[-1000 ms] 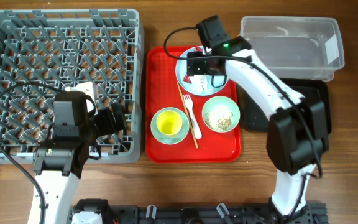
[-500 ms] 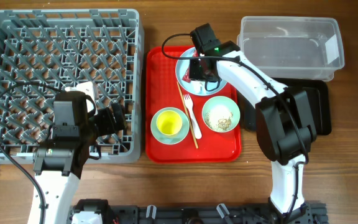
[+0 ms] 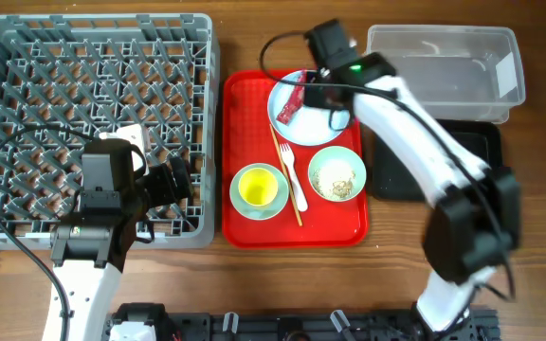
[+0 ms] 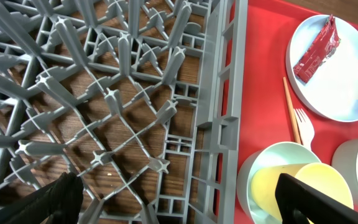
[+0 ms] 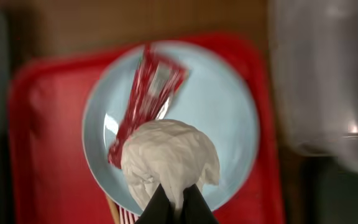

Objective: Sort waste into correct bins and load items into the dishwasher rack
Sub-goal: 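Carry the napkin with right gripper and drop it in clear bin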

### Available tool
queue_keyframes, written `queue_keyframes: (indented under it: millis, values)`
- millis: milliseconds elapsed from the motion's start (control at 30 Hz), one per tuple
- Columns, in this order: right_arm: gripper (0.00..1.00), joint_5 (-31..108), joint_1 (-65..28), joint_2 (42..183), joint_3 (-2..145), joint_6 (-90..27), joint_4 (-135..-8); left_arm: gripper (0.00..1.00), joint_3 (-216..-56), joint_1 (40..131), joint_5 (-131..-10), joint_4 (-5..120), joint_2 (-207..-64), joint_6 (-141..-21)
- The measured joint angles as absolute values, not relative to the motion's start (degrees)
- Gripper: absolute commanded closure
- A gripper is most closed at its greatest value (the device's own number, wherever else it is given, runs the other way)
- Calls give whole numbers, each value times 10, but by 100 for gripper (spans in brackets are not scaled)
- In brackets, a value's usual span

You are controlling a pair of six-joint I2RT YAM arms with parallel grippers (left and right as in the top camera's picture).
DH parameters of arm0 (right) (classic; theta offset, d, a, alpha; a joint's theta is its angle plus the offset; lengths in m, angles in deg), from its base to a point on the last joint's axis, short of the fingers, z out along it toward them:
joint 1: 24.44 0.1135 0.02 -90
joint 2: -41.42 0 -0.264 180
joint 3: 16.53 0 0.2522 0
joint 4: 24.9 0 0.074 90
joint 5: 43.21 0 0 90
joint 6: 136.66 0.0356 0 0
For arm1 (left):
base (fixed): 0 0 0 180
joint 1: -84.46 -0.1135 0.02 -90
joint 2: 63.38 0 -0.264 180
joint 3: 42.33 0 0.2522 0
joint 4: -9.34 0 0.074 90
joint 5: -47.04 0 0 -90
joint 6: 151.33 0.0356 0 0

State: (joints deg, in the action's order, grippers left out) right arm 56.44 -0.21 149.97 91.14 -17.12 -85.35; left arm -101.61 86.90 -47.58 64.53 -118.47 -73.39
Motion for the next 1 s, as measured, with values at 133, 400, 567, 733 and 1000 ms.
queue_keyframes:
  millis: [133,400,567,733,1000]
  values:
    - [95,658,-29,1413,915,-136,-854,0,-1016,869,-476,645,-1185,-734]
    - [73,713,-140,1429,918,-104,-849,0,-1016,869,-476,645,-1185,-734]
    - [29,697,-159,1442,918,-97,-849,0,-1016,869,-476,645,-1185,-734]
    - [27,621,-158,1444,917,-99,-842,0,-1016,869,-476,645,-1185,-734]
    - [16,500,-37,1452,917,-140,-793,0,-1016,869,-476,645,-1185,-734]
